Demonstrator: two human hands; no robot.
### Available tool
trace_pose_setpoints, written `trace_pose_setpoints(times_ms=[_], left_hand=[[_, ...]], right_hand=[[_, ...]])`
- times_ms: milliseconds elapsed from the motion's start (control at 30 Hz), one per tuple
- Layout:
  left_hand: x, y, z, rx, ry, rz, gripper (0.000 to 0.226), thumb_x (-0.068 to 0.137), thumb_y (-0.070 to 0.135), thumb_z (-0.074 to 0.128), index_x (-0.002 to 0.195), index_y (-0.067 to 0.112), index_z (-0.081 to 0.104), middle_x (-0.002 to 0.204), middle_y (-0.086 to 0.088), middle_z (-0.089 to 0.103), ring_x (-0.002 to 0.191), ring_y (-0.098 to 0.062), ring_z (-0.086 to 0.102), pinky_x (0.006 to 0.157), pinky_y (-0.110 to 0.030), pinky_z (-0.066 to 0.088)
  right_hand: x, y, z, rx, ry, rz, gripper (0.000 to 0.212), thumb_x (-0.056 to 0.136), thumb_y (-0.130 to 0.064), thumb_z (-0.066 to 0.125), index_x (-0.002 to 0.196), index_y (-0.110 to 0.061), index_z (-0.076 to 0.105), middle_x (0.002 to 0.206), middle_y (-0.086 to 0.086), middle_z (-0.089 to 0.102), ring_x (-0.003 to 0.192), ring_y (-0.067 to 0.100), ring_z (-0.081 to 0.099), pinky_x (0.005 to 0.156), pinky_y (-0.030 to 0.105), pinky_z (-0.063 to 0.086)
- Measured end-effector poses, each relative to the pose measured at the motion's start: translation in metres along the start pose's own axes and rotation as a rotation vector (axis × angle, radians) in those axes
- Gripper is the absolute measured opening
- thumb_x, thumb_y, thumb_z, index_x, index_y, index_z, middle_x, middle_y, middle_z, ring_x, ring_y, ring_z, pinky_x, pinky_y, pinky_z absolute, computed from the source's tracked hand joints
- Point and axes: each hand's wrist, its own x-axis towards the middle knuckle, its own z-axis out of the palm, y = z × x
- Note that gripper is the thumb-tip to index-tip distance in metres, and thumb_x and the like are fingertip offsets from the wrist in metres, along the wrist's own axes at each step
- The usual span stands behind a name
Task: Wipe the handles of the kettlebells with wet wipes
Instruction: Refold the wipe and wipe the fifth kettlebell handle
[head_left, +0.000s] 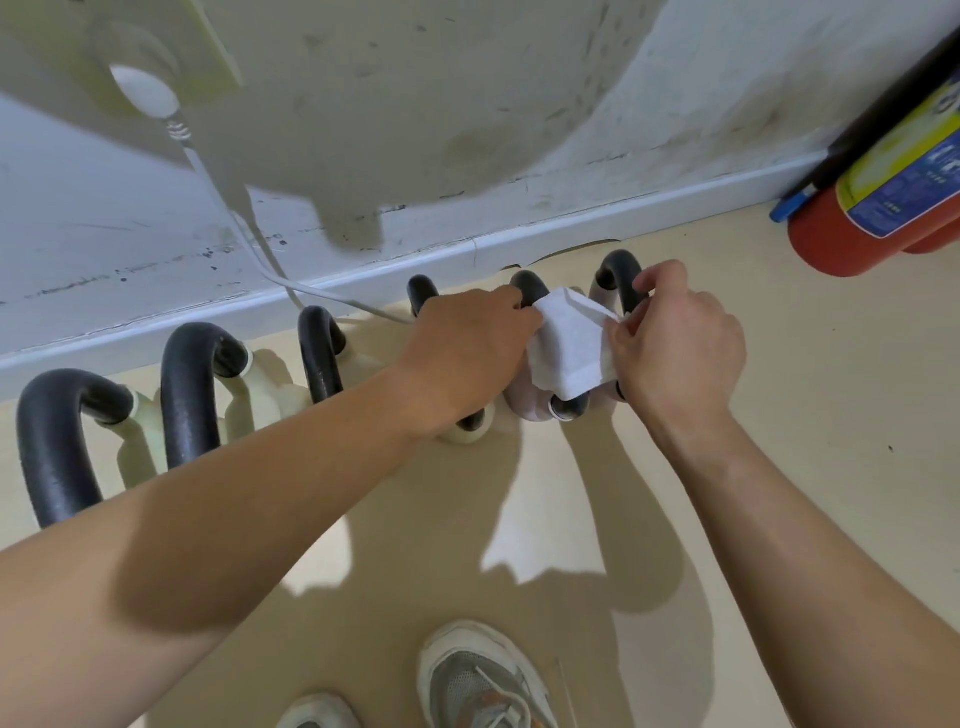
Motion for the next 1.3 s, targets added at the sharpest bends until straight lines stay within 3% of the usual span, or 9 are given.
trace_pose_setpoints(times_ms=[233, 367, 467, 567, 767, 867, 1000, 1167, 1300], left_hand=[[0.001, 0.001, 0.006, -0.070, -0.013, -0.100, 0.034, 0.098, 0.046, 0.037, 0.111, 0.027, 0.063, 0.089, 0.006, 0.070, 0.083, -0.019, 0.063, 0.091, -0.039, 0.040], [-0.002, 0.006, 0.003, -0.186, 0.028, -0.125, 0.031, 0.099, 0.042, 0.038, 0.095, 0.031, 0.067, 0.054, 0.007, 0.057, 0.069, -0.019, 0.061, 0.088, -0.034, 0.038], [-0.003, 0.004, 0.002, -0.223, 0.044, -0.142, 0.029, 0.099, 0.028, 0.041, 0.106, 0.026, 0.069, 0.075, 0.002, 0.068, 0.083, -0.023, 0.063, 0.079, -0.029, 0.032], [-0.002, -0.001, 0.005, -0.271, 0.110, -0.148, 0.030, 0.097, 0.023, 0.042, 0.110, 0.022, 0.068, 0.097, 0.000, 0.072, 0.091, -0.022, 0.063, 0.082, -0.033, 0.042], [0.004, -0.018, 0.010, -0.271, 0.221, -0.189, 0.036, 0.094, 0.020, 0.043, 0.124, 0.020, 0.062, 0.114, 0.002, 0.070, 0.108, -0.020, 0.059, 0.120, -0.034, 0.020], [0.002, -0.019, 0.013, -0.274, 0.201, -0.212, 0.039, 0.096, 0.019, 0.040, 0.129, 0.019, 0.060, 0.118, 0.000, 0.069, 0.116, -0.020, 0.057, 0.123, -0.034, 0.014], [0.002, -0.021, 0.007, -0.418, 0.189, -0.305, 0.039, 0.100, 0.018, 0.038, 0.135, 0.020, 0.056, 0.136, 0.003, 0.060, 0.133, -0.019, 0.045, 0.108, -0.032, 0.033], [0.005, -0.024, 0.000, -0.424, 0.152, -0.332, 0.037, 0.100, 0.022, 0.040, 0.131, 0.021, 0.060, 0.133, 0.004, 0.063, 0.124, -0.019, 0.053, 0.100, -0.034, 0.040], [0.002, -0.021, 0.002, -0.400, 0.155, -0.321, 0.034, 0.101, 0.025, 0.037, 0.118, 0.018, 0.066, 0.118, 0.002, 0.068, 0.113, -0.022, 0.056, 0.094, -0.037, 0.044]], right_hand=[[-0.011, -0.021, -0.022, 0.171, -0.048, -0.026, 0.041, 0.092, -0.011, 0.051, 0.133, -0.014, 0.058, 0.105, 0.012, 0.074, 0.093, 0.042, 0.065, 0.071, 0.039, 0.043], [-0.033, -0.041, -0.018, 0.354, -0.113, -0.117, 0.011, 0.096, -0.019, 0.054, 0.100, -0.015, 0.064, 0.100, 0.008, 0.070, 0.094, 0.034, 0.063, 0.076, 0.033, 0.043], [-0.030, -0.046, 0.009, 0.480, -0.331, -0.083, 0.012, 0.101, -0.023, 0.049, 0.095, -0.016, 0.056, 0.098, 0.008, 0.065, 0.095, 0.032, 0.061, 0.084, 0.042, 0.051], [-0.001, -0.049, 0.020, 0.536, -0.555, 0.073, 0.037, 0.107, -0.032, 0.042, 0.082, -0.010, 0.057, 0.079, 0.008, 0.064, 0.081, 0.028, 0.063, 0.069, 0.023, 0.051], [0.034, -0.058, 0.011, 0.794, -0.934, 0.499, 0.056, 0.086, -0.064, 0.068, 0.097, -0.009, 0.070, 0.092, 0.012, 0.078, 0.084, 0.029, 0.078, 0.079, 0.036, 0.061], [0.043, -0.071, 0.012, 0.643, -0.841, 0.373, 0.049, 0.091, -0.060, 0.065, 0.084, -0.012, 0.062, 0.085, 0.009, 0.072, 0.077, 0.026, 0.071, 0.067, 0.030, 0.054], [0.016, -0.070, 0.028, 0.333, -0.477, -0.025, 0.033, 0.097, -0.030, 0.039, 0.072, -0.010, 0.047, 0.069, 0.006, 0.060, 0.074, 0.034, 0.062, 0.062, 0.038, 0.045], [-0.024, -0.054, 0.035, 0.269, -0.256, -0.038, 0.009, 0.097, -0.018, 0.047, 0.097, -0.010, 0.044, 0.084, 0.002, 0.052, 0.085, 0.038, 0.062, 0.066, 0.041, 0.047], [-0.035, -0.045, 0.033, 0.523, -0.311, 0.117, 0.038, 0.093, -0.044, 0.047, 0.103, -0.008, 0.055, 0.088, 0.010, 0.066, 0.082, 0.034, 0.065, 0.072, 0.044, 0.053]])
